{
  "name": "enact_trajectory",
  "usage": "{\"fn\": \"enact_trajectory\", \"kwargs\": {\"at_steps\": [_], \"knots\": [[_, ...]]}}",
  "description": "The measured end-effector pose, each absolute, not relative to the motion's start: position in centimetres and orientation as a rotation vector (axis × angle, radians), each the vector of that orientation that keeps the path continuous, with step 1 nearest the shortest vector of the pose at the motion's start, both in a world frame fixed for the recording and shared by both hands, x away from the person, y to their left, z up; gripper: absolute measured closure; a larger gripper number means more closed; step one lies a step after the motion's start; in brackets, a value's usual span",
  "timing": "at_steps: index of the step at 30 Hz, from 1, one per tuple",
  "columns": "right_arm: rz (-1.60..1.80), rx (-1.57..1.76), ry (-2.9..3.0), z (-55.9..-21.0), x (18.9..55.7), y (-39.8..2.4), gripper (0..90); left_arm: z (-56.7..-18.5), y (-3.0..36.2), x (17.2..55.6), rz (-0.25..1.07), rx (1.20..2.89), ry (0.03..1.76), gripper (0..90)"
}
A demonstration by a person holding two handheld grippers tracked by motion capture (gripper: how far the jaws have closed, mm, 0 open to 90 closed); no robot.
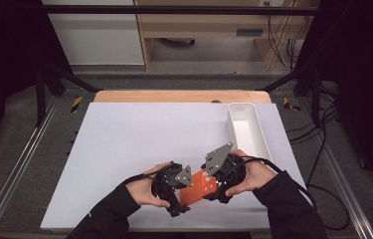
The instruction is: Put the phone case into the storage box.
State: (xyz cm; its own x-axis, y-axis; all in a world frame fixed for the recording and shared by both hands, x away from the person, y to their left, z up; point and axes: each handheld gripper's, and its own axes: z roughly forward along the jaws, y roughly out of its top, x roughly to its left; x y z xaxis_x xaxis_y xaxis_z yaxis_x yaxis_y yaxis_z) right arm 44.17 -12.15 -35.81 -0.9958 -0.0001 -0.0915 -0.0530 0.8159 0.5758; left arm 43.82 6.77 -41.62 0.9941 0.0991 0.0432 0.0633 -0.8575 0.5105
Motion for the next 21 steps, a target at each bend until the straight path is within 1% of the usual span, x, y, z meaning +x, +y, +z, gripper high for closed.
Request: {"fn": "enact_trajectory", "kwargs": {"at_steps": [11,21], "knots": [[0.89,-0.041,2.931,-36.0,44.3,-11.6,15.8,-41.8,6.0,44.0,0.079,2.627,0.11,0.0],[0.868,-0.048,2.942,-36.1,44.3,-11.1,15.9,-41.9,5.4,43.9,0.094,2.638,0.097,0.0]]}}
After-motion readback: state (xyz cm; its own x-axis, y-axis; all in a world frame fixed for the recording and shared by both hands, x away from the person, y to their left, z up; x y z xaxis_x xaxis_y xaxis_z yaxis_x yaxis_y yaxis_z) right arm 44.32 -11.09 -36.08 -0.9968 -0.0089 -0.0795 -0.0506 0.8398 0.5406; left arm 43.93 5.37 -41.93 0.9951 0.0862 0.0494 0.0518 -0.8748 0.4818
